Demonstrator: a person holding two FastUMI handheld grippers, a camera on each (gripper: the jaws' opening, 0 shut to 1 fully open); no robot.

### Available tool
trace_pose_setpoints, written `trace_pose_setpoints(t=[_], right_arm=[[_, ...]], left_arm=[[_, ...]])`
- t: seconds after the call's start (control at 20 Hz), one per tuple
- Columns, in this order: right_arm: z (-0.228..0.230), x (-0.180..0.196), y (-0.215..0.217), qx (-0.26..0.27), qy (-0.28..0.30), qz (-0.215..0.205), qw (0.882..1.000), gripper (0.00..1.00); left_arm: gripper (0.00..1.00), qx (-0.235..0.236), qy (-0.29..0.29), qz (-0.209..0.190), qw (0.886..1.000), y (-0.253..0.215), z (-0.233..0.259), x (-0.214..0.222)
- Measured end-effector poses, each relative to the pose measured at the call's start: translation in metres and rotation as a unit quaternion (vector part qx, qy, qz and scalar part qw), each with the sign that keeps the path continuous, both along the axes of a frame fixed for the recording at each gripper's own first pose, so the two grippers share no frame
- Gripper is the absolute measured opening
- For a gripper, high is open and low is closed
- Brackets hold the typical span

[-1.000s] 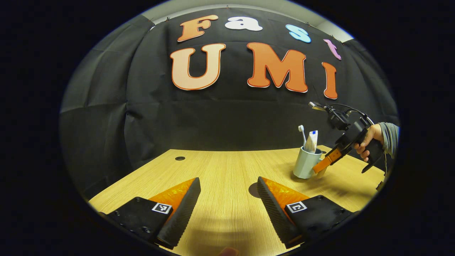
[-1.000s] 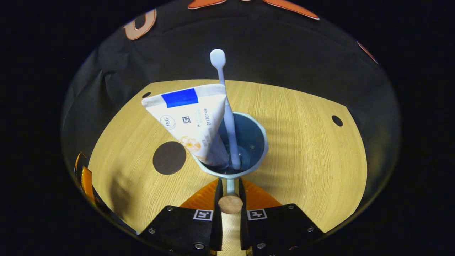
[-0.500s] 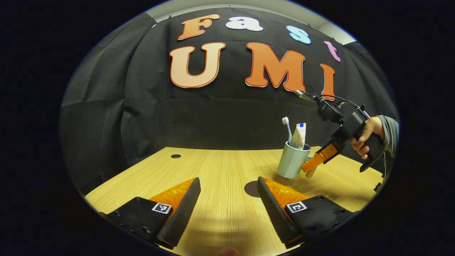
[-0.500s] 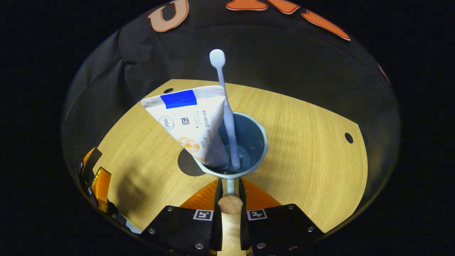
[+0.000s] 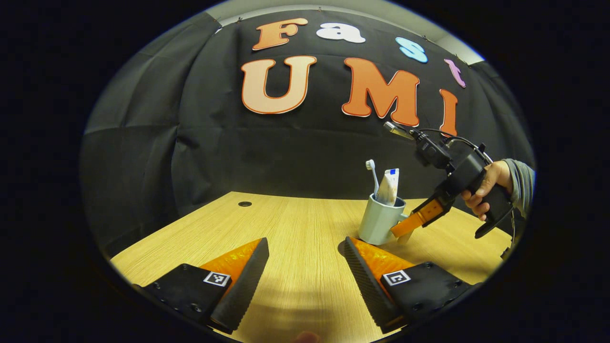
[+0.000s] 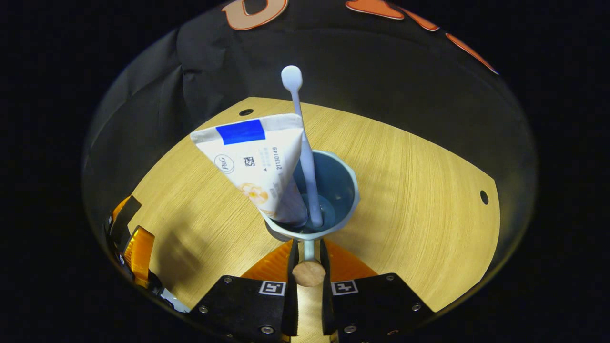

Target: Put the toothbrush and toothpaste on the desktop into the cup, then pick up the cup and place it on the coaster on the desktop.

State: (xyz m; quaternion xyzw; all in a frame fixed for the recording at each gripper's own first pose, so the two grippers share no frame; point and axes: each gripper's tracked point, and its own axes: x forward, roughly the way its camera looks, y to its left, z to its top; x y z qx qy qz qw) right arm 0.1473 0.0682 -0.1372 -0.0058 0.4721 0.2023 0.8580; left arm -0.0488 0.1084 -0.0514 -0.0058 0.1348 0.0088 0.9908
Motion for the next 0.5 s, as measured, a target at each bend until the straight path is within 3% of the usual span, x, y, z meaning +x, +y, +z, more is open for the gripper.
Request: trace_pose_setpoints(t=[0.5], right_arm=[[0.0, 0.002, -0.002, -0.016, 0.031, 0.011, 0.999, 0.2]], left_arm=[[0.98, -0.01, 0.015, 0.015, 1.0, 0.022, -0.017, 0.001]])
